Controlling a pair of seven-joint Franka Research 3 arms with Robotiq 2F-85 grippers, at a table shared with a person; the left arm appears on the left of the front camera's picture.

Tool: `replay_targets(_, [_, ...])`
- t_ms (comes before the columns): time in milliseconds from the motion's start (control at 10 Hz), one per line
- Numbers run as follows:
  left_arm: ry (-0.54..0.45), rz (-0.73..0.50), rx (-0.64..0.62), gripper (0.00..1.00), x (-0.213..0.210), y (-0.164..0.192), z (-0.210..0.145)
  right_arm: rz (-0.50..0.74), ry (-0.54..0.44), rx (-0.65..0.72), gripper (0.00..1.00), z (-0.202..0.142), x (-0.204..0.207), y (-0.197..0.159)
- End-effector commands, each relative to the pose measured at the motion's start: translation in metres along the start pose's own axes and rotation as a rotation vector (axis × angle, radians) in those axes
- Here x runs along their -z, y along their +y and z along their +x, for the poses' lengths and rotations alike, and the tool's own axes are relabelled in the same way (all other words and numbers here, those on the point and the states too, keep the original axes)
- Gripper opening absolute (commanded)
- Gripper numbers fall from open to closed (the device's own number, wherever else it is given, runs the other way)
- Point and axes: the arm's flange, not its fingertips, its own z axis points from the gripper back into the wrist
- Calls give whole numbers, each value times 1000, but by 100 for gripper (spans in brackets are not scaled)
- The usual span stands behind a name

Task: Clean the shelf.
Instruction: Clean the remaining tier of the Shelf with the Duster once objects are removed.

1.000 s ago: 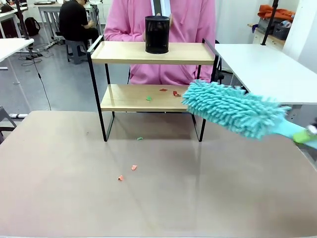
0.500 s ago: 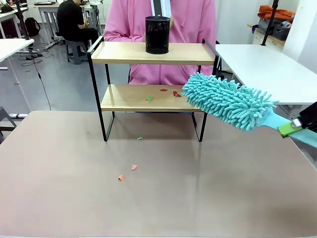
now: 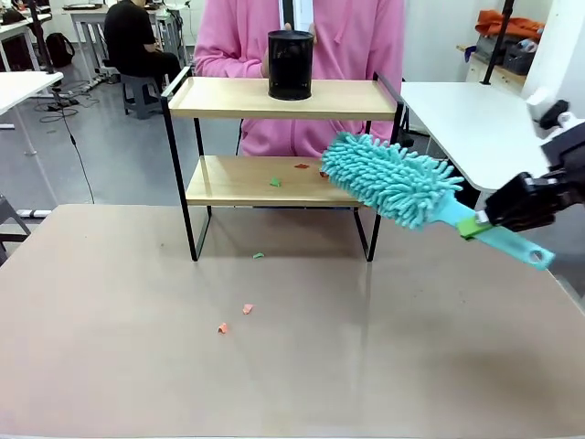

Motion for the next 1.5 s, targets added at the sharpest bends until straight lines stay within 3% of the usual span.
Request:
replay_targets(0, [-17,-12,21,100,0,-1,1,-73,-60,3,12,19,24,13])
replay_targets(700, [-17,-12,21,100,0,-1,1,-351,-227,127,12,64,104,26])
replay_targets(900, [-17,-12,21,100,0,-1,1,-406,-231,139,12,68,114,24])
replay_targets(1400, [-17,-12,21,100,0,-1,1,-388,-175,56,12,89,143,28])
